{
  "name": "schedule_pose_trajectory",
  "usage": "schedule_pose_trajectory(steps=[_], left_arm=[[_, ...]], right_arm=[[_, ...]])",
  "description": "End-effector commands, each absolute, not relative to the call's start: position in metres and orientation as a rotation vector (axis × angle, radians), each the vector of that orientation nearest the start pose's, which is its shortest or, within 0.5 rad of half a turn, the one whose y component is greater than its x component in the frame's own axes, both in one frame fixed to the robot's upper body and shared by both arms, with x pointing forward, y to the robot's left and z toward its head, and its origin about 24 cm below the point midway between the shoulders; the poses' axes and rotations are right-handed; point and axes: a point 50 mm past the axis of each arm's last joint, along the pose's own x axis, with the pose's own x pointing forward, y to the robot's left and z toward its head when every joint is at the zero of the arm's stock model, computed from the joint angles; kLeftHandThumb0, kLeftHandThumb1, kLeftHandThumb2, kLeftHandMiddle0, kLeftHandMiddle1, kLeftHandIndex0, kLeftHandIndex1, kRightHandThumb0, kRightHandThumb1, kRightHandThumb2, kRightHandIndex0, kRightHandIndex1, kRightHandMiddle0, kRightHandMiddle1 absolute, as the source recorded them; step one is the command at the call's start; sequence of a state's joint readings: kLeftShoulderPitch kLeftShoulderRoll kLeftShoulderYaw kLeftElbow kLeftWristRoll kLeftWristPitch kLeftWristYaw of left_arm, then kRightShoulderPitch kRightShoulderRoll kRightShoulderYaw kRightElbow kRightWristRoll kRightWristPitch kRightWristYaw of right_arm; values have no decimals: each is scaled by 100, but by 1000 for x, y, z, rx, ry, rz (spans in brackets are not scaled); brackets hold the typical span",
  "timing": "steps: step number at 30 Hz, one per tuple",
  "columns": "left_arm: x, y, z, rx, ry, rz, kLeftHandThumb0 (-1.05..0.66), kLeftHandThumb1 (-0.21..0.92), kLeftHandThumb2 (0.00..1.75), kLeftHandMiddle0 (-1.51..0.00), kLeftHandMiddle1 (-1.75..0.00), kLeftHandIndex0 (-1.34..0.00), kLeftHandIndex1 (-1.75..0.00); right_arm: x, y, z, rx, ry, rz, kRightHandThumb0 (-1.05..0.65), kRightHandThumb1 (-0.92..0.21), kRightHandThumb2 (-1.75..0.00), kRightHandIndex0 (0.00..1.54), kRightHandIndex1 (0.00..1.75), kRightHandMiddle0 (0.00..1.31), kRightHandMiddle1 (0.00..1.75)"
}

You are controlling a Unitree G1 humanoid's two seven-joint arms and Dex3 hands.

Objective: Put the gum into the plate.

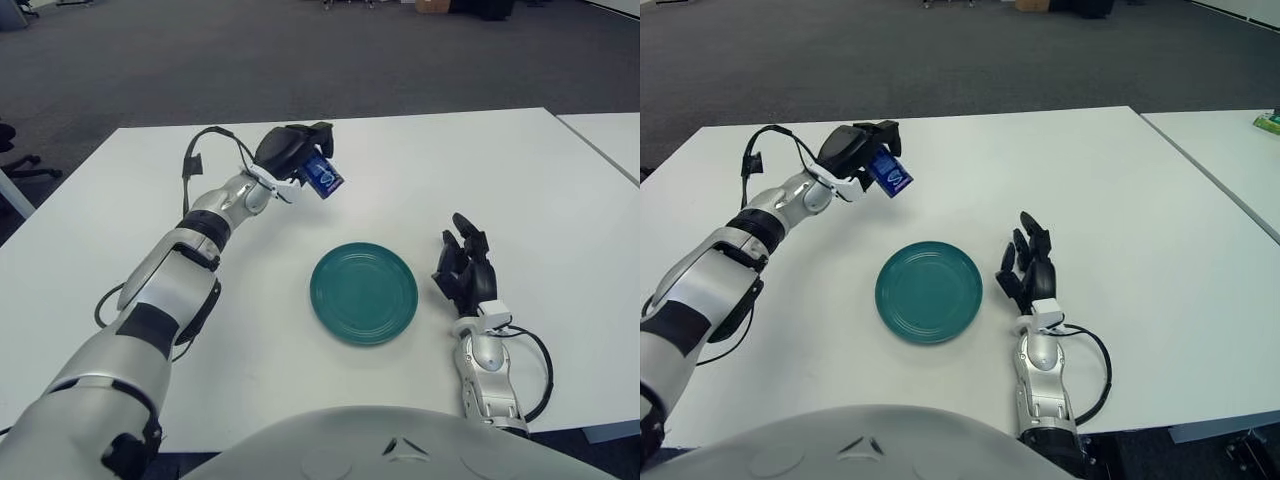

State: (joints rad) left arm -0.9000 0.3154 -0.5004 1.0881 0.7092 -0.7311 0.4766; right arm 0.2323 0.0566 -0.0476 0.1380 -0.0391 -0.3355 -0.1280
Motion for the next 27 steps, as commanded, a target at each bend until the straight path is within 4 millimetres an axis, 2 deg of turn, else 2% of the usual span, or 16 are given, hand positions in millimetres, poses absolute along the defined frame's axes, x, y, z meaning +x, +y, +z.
schedule_pose_trajectory(steps=[1, 7, 16, 27], left_arm=[[360, 103, 119, 1051, -778, -393, 0, 16, 149, -74, -168, -51, -175], [352, 96, 116, 1036, -811, -427, 0, 13, 152, -76, -168, -53, -175], [333, 77, 107, 997, -855, -539, 0, 2, 161, -87, -160, -62, -175], [307, 60, 105, 969, -941, -668, 0, -2, 167, -89, -165, -64, -175]], right_arm=[[154, -171, -70, 39, 372, -283, -69, -92, -89, 43, 7, 0, 71], [154, -170, -72, 52, 369, -287, -68, -92, -89, 45, 8, 0, 76], [153, -170, -73, 40, 376, -278, -70, -92, -90, 44, 7, 0, 77], [153, -169, -77, 65, 398, -287, -72, -92, -87, 47, 7, 0, 82]])
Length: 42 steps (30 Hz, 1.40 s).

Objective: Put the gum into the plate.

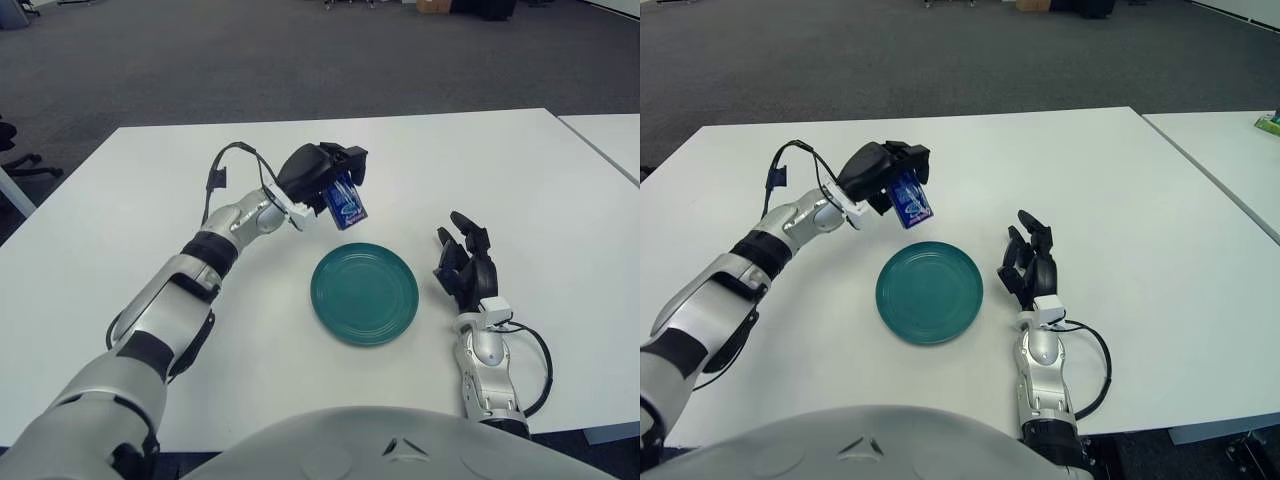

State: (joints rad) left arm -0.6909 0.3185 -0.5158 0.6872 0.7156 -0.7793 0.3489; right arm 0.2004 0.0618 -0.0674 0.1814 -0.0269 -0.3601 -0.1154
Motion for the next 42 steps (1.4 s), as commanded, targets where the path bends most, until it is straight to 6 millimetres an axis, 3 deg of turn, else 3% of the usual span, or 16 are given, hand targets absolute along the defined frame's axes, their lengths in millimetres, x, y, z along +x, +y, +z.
schedule_pose_trajectory(steps=[1, 13, 18, 19, 21, 24, 26, 27, 29, 30, 32, 36, 39, 42], left_arm=[[305, 59, 105, 978, -953, -682, 0, -2, 168, -89, -166, -64, -175], [292, 52, 95, 995, -944, -755, 0, 1, 167, -85, -172, -62, -175], [289, 49, 92, 976, -922, -777, 0, -8, 174, -89, -174, -75, -165], [289, 48, 92, 970, -914, -784, 0, -6, 172, -88, -174, -72, -166], [289, 47, 91, 959, -893, -803, 0, -1, 167, -85, -174, -66, -167], [287, 46, 90, 950, -856, -850, -1, 23, 142, -70, -174, -43, -172], [284, 47, 90, 958, -839, -887, -21, 62, 89, -38, -158, -32, -172], [283, 48, 91, 964, -835, -901, -41, 71, 73, -25, -143, -20, -157], [282, 48, 91, 984, -832, -924, -59, 79, 60, -13, -129, -10, -145], [281, 48, 91, 1005, -835, -944, -65, 82, 56, -10, -120, -8, -136], [279, 48, 92, 1033, -838, -974, -87, 88, 53, -4, -75, -3, -91], [277, 53, 91, 1033, -827, -991, -101, 91, 54, -2, -24, -1, -42], [277, 58, 89, 1017, -813, -990, -104, 92, 54, -1, -8, 0, -15], [277, 58, 90, 1014, -810, -992, -104, 92, 53, 0, -3, 0, -6]], right_arm=[[153, -169, -77, 66, 399, -286, -72, -92, -86, 48, 7, 0, 83], [154, -169, -77, 81, 389, -285, -72, -92, -81, 47, 6, 0, 84], [155, -168, -77, 67, 387, -276, -74, -92, -82, 46, 5, 0, 82], [155, -168, -77, 64, 387, -274, -74, -92, -82, 47, 5, 0, 81], [155, -168, -77, 61, 386, -272, -74, -92, -83, 47, 5, 0, 79], [155, -167, -77, 64, 383, -271, -74, -92, -84, 46, 5, 0, 77], [156, -167, -77, 70, 381, -274, -73, -92, -84, 46, 4, 0, 76], [156, -167, -77, 73, 380, -275, -73, -92, -84, 45, 4, 0, 76], [156, -167, -77, 77, 379, -276, -72, -92, -84, 45, 4, 0, 75], [156, -166, -77, 77, 378, -276, -72, -92, -84, 44, 3, 0, 75], [156, -166, -77, 76, 377, -276, -72, -92, -84, 42, 2, 0, 73], [157, -167, -77, 71, 371, -270, -72, -92, -84, 40, 1, 0, 72], [158, -167, -76, 67, 365, -264, -72, -92, -85, 39, 1, 0, 71], [159, -167, -76, 58, 365, -261, -73, -92, -85, 38, 0, 0, 69]])
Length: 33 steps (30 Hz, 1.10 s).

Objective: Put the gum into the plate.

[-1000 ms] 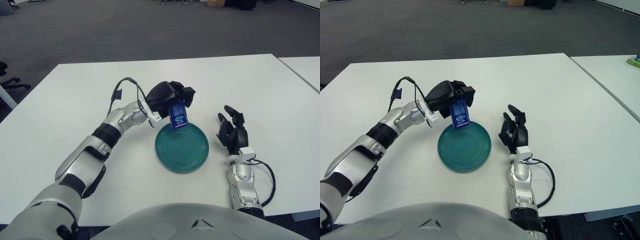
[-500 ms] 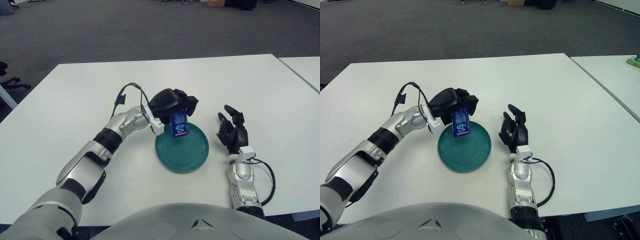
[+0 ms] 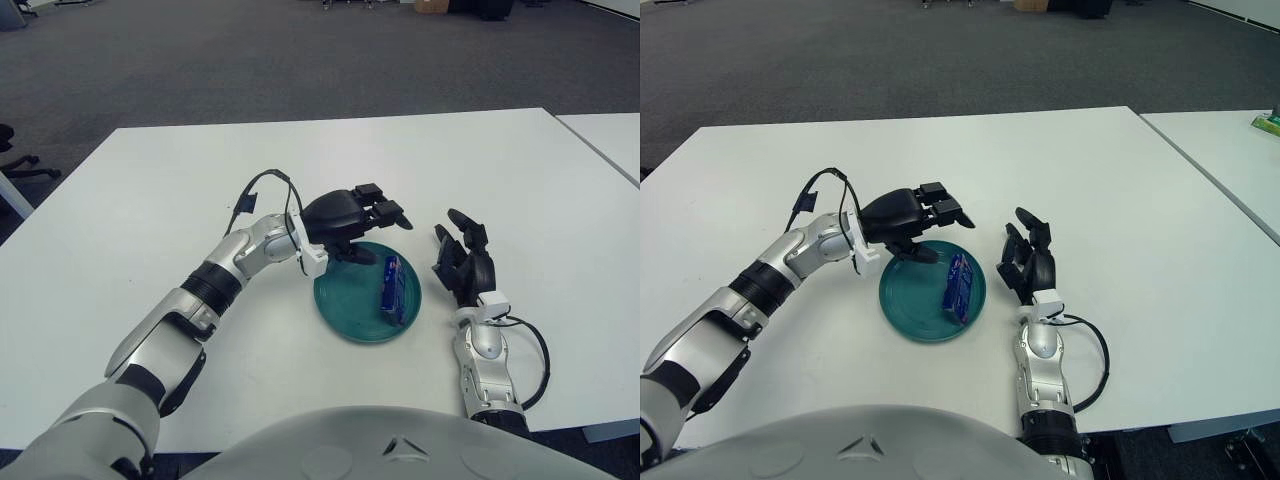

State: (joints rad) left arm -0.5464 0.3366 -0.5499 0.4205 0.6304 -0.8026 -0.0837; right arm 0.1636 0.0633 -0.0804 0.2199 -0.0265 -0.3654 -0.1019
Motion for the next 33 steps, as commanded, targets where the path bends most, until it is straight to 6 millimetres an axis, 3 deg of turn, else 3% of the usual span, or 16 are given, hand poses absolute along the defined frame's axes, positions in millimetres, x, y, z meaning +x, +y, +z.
schedule_pose_trajectory(steps=[1, 19, 28, 29, 30, 33], left_arm=[[277, 58, 90, 1015, -810, -992, -104, 92, 52, 0, -2, 0, -4], [283, 63, 91, 953, -776, -976, -105, 92, 42, 0, 0, 0, 0], [292, 73, 101, 856, -689, -1004, -105, 92, 39, 0, 0, 0, 0], [292, 74, 101, 832, -670, -1000, -105, 92, 39, 0, 0, 0, 0], [298, 78, 94, 675, -579, -872, -105, 92, 37, 0, 0, 0, 0], [304, 86, 78, 449, -428, -690, -105, 92, 54, 0, 0, 0, 0]], right_arm=[[159, -167, -76, 55, 365, -260, -73, -92, -85, 38, 0, 0, 69], [161, -168, -77, 40, 378, -273, -74, -92, -86, 38, 1, 0, 69], [160, -167, -77, 47, 379, -275, -75, -92, -86, 40, 2, 0, 73], [160, -167, -77, 48, 380, -276, -75, -92, -86, 40, 2, 0, 73], [159, -167, -78, 52, 385, -275, -75, -92, -86, 41, 2, 0, 74], [157, -167, -79, 57, 391, -273, -75, -92, -86, 41, 2, 0, 74]])
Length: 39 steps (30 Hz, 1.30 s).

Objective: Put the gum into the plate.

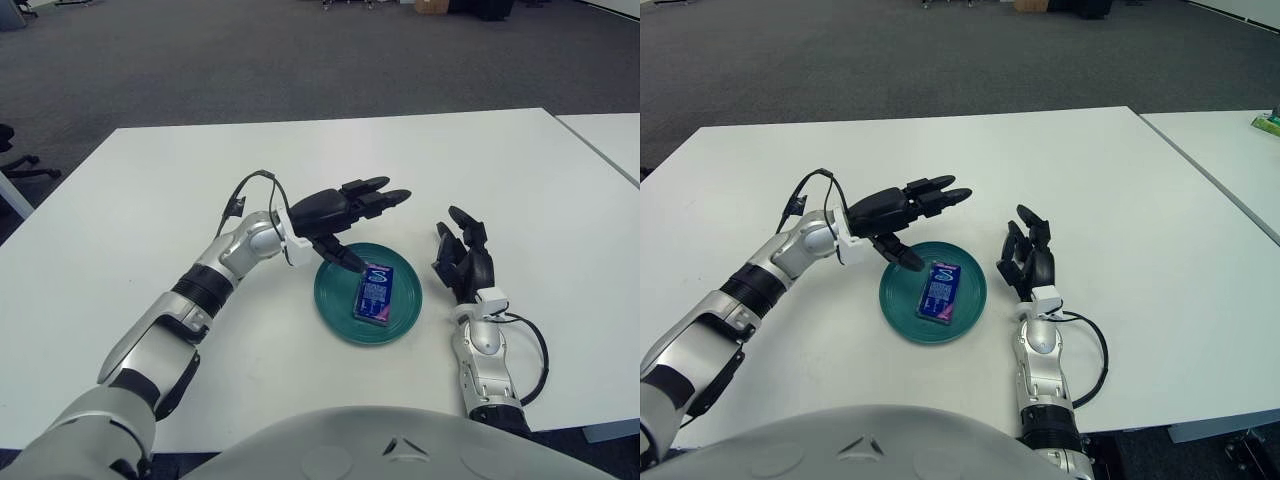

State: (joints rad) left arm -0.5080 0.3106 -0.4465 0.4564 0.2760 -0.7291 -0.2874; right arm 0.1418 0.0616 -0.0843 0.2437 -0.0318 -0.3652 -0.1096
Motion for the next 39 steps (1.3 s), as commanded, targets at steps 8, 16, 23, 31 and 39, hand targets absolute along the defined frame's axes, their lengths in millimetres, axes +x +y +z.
schedule_pose_trajectory(steps=[8, 16, 23, 31, 39], left_arm=[[283, 121, 39, -228, -67, -186, -96, 92, 90, -38, -5, -6, -101], [266, 140, 20, -338, 35, 14, -95, 92, 97, -50, -14, -29, -126], [254, 151, 1, -266, 84, 58, -91, 92, 94, -39, -57, -43, -127], [237, 160, -9, -186, 120, 10, -84, 92, 94, -29, -58, -36, -113], [217, 167, -34, -155, 205, -20, -83, 92, 95, -32, -58, -29, -107]], right_arm=[[156, -167, -80, 58, 401, -251, -75, -92, -87, 44, 3, 0, 73], [158, -165, -79, 34, 415, -243, -74, -92, -91, 43, 2, 0, 65], [159, -164, -77, 21, 411, -236, -75, -92, -92, 38, 0, 0, 60], [161, -164, -75, 14, 409, -235, -76, -92, -93, 36, 0, 0, 57], [164, -169, -78, 12, 423, -242, -76, -92, -93, 36, 0, 0, 57]])
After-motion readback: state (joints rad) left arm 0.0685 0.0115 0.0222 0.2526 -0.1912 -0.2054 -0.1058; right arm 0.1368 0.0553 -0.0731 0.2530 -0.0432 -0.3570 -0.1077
